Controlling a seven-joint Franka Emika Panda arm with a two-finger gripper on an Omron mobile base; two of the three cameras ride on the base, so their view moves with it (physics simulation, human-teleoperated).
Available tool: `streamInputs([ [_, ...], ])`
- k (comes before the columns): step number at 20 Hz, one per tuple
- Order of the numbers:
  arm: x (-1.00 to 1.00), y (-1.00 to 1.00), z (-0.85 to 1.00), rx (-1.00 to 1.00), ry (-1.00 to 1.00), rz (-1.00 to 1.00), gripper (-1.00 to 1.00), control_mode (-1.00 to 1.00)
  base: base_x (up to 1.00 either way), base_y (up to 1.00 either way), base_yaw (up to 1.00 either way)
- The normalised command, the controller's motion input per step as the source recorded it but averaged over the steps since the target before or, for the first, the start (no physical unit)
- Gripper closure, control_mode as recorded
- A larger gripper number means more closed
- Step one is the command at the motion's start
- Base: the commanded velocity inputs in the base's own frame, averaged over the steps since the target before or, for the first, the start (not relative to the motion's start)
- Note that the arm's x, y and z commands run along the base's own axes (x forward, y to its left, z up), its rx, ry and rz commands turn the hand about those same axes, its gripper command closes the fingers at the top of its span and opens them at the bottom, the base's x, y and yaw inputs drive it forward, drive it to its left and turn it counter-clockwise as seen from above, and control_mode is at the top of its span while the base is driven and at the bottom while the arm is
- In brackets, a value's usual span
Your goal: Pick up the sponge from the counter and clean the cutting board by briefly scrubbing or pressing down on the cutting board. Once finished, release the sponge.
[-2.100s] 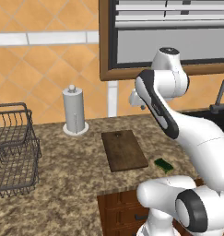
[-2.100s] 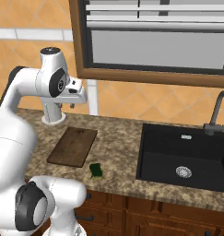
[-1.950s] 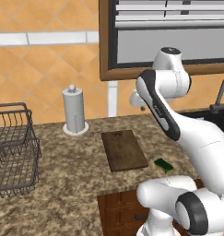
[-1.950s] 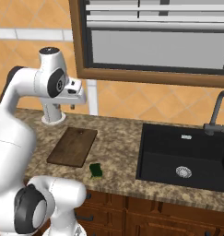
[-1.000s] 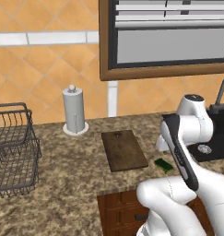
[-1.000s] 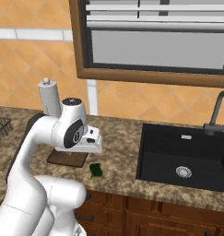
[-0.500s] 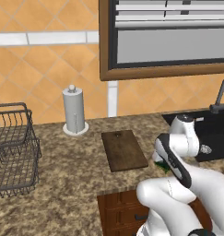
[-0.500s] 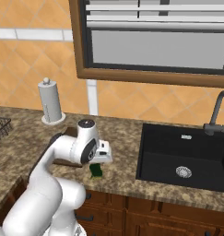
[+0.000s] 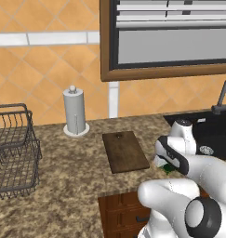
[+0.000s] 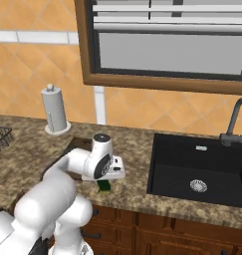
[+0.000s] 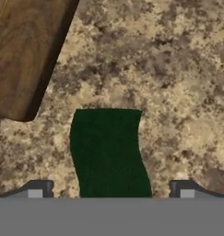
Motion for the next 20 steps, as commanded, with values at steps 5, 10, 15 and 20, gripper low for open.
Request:
streamInputs([
  [5, 0.0, 0.14, -0.05, 0.0, 0.03, 0.09, -1.0, -1.0, 0.0, 0.0, 0.0],
  [10, 0.0, 0.08, -0.26, -0.01, 0.03, 0.07, -1.0, -1.0, 0.0, 0.0, 0.0],
  [15, 0.04, 0.0, -0.48, -0.01, 0.03, 0.06, -1.0, -1.0, 0.0, 0.0, 0.0],
  [20, 0.02, 0.1, -0.5, -0.01, 0.0, 0.07, 1.0, -1.0, 0.0, 0.0, 0.0],
])
